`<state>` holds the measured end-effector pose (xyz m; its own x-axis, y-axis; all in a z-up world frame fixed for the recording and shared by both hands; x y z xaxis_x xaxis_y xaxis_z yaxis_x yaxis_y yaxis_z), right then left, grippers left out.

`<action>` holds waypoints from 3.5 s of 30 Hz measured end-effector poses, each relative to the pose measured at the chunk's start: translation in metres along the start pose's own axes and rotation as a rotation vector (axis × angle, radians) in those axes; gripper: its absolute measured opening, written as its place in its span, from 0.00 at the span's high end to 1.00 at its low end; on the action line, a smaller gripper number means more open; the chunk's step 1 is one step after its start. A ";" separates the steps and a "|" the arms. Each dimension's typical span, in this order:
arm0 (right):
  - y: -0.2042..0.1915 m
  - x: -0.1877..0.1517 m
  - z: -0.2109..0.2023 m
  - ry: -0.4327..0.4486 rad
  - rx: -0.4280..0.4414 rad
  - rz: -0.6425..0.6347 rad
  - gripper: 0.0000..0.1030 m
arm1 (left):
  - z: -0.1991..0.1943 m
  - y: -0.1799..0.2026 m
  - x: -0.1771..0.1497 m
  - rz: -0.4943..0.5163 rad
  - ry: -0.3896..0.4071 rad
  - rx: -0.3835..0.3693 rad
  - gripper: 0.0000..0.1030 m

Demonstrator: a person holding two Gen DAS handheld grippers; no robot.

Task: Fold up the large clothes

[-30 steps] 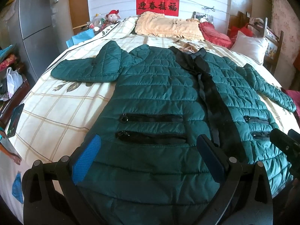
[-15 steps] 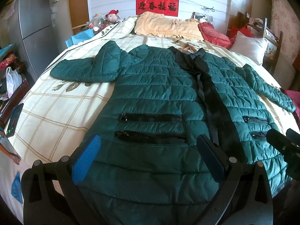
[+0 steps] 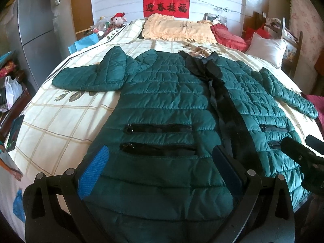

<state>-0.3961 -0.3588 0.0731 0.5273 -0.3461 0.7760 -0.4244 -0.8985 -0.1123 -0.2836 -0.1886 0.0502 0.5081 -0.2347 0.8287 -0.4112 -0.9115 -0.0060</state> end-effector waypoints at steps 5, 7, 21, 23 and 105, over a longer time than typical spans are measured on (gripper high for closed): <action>0.001 0.001 0.001 0.001 0.001 0.009 0.00 | 0.001 0.002 -0.002 0.004 -0.005 -0.003 0.01; 0.002 0.001 0.002 0.001 0.002 0.012 0.00 | 0.001 0.003 -0.002 0.008 -0.003 -0.006 0.01; 0.001 0.000 0.006 -0.005 0.007 0.010 0.00 | 0.002 0.004 0.001 0.010 0.008 -0.008 0.01; 0.001 0.000 0.007 -0.002 0.004 0.006 0.00 | 0.002 0.003 0.001 0.006 0.012 -0.007 0.01; -0.031 0.071 0.095 0.020 0.028 -0.074 0.00 | 0.082 -0.082 0.067 -0.070 -0.044 0.076 0.01</action>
<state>-0.2754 -0.3808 0.0728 0.5412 -0.2730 0.7953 -0.3641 -0.9286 -0.0710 -0.1540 -0.1575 0.0607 0.5666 -0.1829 0.8034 -0.3161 -0.9487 0.0070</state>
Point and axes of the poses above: each gripper's, at about its wrist camera, not at the fingertips, and z roughly the way its jaws point, y to its right, x to its top, the point moved 4 cm from there along z, roughly the way its jaws point, and after that the axes turned 11 degrees about y, right-handed, at the moved point
